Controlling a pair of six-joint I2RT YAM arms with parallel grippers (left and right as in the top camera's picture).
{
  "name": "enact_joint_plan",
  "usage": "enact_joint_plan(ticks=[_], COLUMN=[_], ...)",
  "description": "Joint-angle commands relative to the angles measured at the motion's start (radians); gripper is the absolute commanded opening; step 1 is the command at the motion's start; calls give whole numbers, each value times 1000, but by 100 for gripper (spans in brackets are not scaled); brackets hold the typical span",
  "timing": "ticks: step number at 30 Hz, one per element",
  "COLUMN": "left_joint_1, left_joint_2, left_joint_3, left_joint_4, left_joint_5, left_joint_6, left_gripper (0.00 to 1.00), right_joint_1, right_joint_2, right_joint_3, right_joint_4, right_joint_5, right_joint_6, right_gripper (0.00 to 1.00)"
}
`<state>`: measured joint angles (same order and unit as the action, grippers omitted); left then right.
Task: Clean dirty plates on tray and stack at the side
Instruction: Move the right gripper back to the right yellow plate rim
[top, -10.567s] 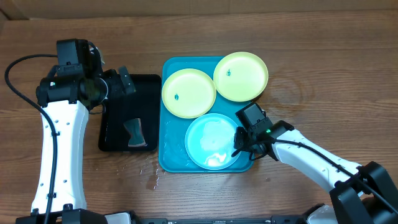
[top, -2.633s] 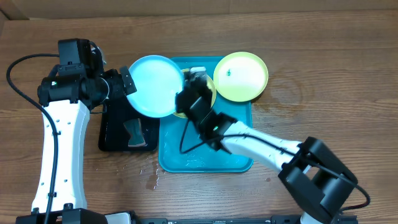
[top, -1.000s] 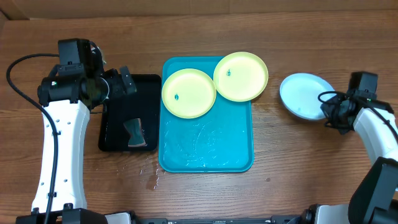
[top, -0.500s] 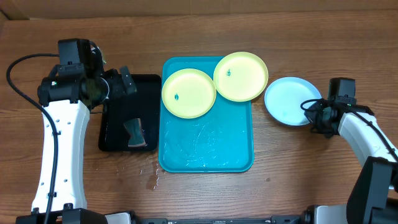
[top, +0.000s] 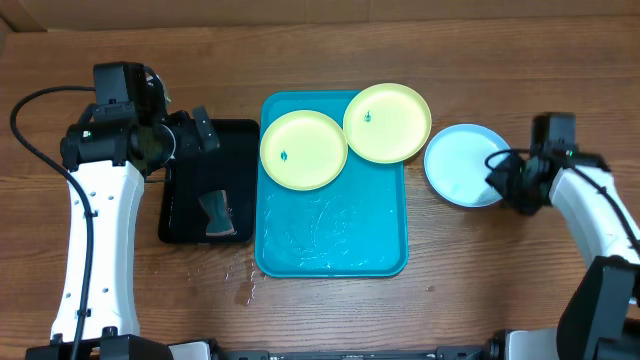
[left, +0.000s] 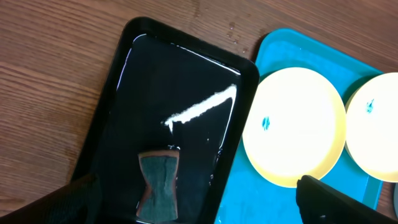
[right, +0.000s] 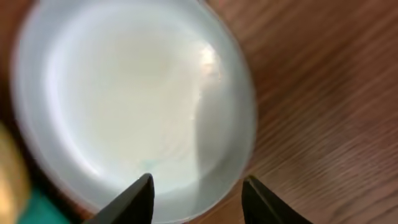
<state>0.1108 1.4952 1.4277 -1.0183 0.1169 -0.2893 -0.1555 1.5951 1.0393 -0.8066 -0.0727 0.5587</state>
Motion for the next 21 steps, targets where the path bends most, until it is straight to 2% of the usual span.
enact_joint_plan(ticks=[1, 5, 11, 17, 21], left_joint_1=[-9, -9, -9, -9, -9], left_joint_2=[10, 10, 10, 10, 10], left_joint_3=[21, 21, 21, 21, 21], left_joint_4=[1, 1, 1, 1, 1], left_joint_5=[6, 6, 6, 6, 6], left_joint_6=[-18, -18, -18, -18, -18], left_gripper=[100, 100, 100, 100, 100], right_joint_1=[75, 196, 385, 579, 675], right_joint_2=[-10, -10, -3, 51, 115], right_joint_3=[150, 191, 190, 190, 190], right_joint_4=[-61, -51, 51, 145, 214], right_joint_5=[-138, -166, -151, -18, 58], right_joint_6=[-88, -72, 48, 180, 209], right_gripper=[48, 49, 48, 43, 40])
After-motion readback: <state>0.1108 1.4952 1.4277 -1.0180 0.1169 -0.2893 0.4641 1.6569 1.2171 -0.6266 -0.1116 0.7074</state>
